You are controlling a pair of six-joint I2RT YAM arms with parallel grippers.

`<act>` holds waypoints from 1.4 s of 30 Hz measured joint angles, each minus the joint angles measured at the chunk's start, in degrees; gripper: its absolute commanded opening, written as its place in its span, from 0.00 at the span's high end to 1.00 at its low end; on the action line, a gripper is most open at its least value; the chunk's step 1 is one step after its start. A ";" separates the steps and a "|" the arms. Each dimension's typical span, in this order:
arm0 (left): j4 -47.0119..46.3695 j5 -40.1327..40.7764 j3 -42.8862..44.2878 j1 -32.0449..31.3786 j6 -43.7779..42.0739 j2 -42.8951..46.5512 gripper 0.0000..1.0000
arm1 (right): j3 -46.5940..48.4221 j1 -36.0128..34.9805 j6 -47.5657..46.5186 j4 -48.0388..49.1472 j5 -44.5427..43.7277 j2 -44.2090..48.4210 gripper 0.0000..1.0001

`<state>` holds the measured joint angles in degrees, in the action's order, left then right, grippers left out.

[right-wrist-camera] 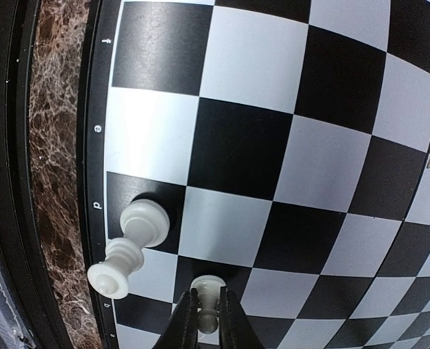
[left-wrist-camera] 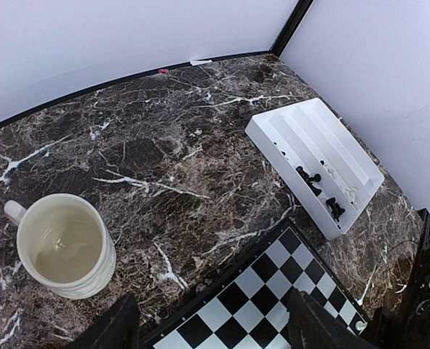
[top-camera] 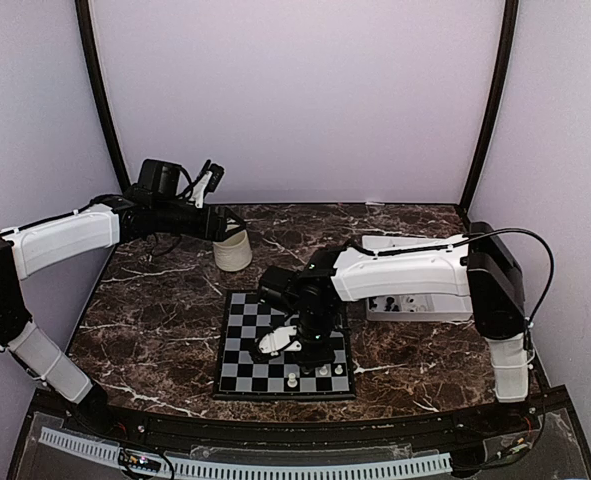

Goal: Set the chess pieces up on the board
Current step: Place the pawn at f2.

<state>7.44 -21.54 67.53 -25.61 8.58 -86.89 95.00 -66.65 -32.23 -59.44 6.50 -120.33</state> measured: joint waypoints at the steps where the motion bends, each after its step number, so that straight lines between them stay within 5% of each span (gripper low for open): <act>1: 0.00 0.00 0.00 0.00 0.00 0.00 0.27 | -0.02 0.00 0.04 -0.02 -0.07 0.00 0.84; 28: 0.00 0.00 0.00 0.00 -0.02 0.00 0.27 | -0.20 1.51 -0.13 -0.31 -1.68 2.54 0.60; 33: -0.24 -0.52 -0.02 0.00 0.02 0.00 0.28 | -0.74 8.90 -0.20 0.28 -0.92 11.19 0.60; 42: -2.60 -2.27 0.50 -1.79 -0.20 -0.02 0.32 | -11.89 35.21 -0.74 4.83 1.62 21.31 0.72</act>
<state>4.84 -23.81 68.03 -27.40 8.38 -86.91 83.11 -31.44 -32.97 -54.61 8.12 -99.02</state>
